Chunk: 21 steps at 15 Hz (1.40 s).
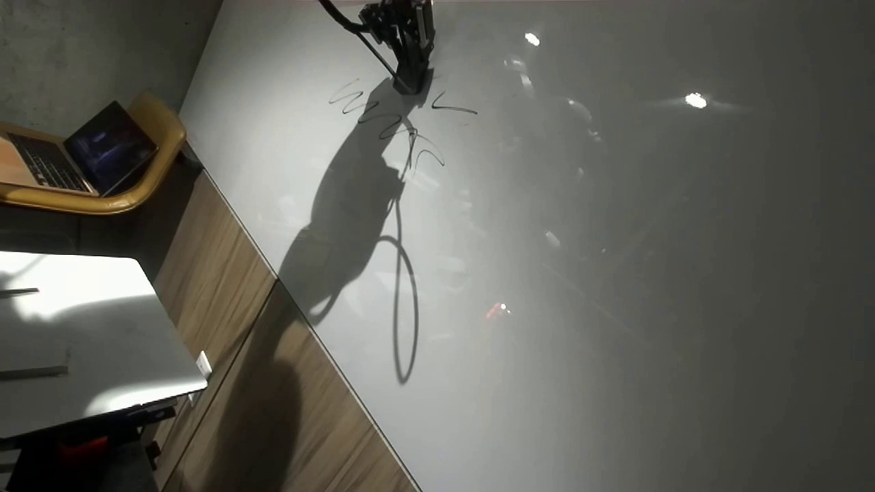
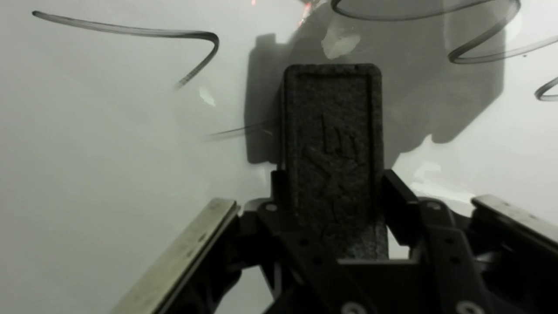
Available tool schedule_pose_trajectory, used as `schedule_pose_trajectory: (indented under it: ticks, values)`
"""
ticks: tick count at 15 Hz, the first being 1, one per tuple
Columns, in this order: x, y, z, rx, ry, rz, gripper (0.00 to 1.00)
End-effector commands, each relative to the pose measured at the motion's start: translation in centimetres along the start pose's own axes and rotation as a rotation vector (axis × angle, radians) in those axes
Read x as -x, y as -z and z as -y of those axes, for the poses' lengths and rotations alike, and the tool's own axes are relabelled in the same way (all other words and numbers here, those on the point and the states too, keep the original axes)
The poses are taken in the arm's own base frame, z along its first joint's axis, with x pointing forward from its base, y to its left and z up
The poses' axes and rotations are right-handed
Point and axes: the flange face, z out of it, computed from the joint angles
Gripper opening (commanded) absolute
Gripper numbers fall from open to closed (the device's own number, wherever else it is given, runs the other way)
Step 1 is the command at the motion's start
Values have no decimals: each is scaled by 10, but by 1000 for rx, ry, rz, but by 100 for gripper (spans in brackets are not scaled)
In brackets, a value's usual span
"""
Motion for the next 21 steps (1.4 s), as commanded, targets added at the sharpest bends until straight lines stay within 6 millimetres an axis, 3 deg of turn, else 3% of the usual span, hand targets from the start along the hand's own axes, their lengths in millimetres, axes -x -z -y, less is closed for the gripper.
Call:
schedule_pose_trajectory:
  ticks: [1, 10, 14, 17, 21]
  values:
    - [66, 8, -15, 5, -18, 143, 29]
    - [66, 9, -12, 9, -3, 146, 29]
    - [69, 3, -23, 44, -12, 154, 29]
    - [140, -15, -56, 91, -32, 336, 29]
    - [244, -25, -120, 160, -110, 519, 29]
